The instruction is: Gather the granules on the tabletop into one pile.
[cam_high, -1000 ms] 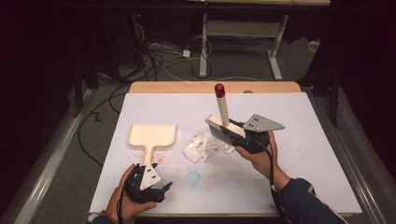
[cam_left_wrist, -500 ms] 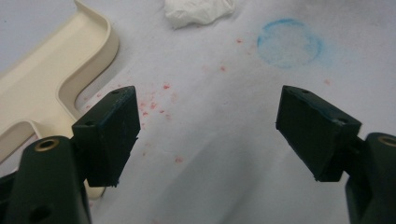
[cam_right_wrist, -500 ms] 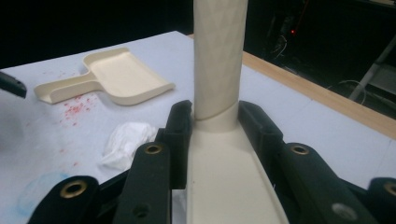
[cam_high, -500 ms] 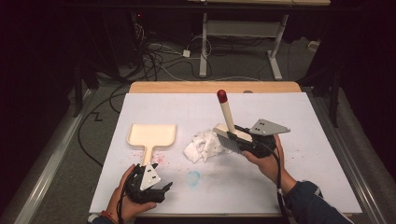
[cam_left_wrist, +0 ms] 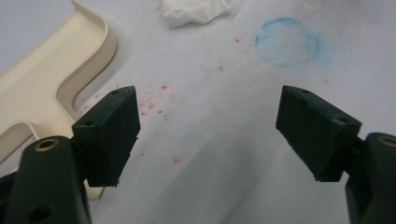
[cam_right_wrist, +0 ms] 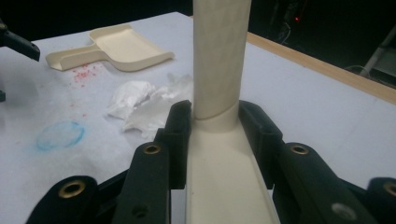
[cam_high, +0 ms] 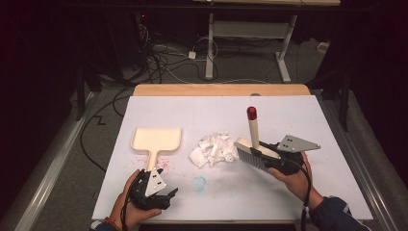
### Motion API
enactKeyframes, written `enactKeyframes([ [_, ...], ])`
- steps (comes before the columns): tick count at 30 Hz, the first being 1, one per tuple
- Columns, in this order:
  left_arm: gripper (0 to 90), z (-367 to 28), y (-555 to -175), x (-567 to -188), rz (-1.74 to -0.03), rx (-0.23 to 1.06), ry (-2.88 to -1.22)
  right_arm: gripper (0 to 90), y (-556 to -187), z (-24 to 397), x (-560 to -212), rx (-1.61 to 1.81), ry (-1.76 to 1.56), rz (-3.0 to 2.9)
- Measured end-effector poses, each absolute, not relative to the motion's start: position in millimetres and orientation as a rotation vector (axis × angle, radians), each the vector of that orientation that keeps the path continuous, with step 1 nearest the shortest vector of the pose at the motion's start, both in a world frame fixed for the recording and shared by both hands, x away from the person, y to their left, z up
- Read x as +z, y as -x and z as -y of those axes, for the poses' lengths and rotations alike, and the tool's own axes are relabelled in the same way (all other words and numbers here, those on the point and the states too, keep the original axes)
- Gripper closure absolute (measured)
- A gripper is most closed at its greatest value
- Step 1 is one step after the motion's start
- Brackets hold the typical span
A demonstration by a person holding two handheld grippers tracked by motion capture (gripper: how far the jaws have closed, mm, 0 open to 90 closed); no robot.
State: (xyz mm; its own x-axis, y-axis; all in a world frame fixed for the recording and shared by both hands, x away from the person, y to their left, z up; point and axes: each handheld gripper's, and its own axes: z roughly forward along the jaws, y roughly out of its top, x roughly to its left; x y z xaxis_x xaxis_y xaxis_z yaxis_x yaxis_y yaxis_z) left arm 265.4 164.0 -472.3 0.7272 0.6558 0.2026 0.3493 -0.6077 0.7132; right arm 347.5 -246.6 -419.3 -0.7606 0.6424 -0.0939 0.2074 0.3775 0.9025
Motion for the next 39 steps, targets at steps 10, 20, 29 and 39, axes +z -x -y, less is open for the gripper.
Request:
enactKeyframes([
  [10,20.9,-163,-266,-472,-0.748,0.597,-2.269,67.6,-341,266,-422,1.214,-0.809,-2.334],
  [20,20.8,-162,-267,-473,-0.752,0.579,-2.278,67.9,-342,267,-410,1.191,-0.802,-2.366],
  [29,20.9,-162,-267,-473,-0.754,0.581,-2.28,67.9,-335,259,-381,1.392,-0.74,-2.192],
  [39,20.8,-168,-268,-469,-0.769,0.608,-2.246,67.9,-333,164,-395,1.508,-0.574,-2.362],
])
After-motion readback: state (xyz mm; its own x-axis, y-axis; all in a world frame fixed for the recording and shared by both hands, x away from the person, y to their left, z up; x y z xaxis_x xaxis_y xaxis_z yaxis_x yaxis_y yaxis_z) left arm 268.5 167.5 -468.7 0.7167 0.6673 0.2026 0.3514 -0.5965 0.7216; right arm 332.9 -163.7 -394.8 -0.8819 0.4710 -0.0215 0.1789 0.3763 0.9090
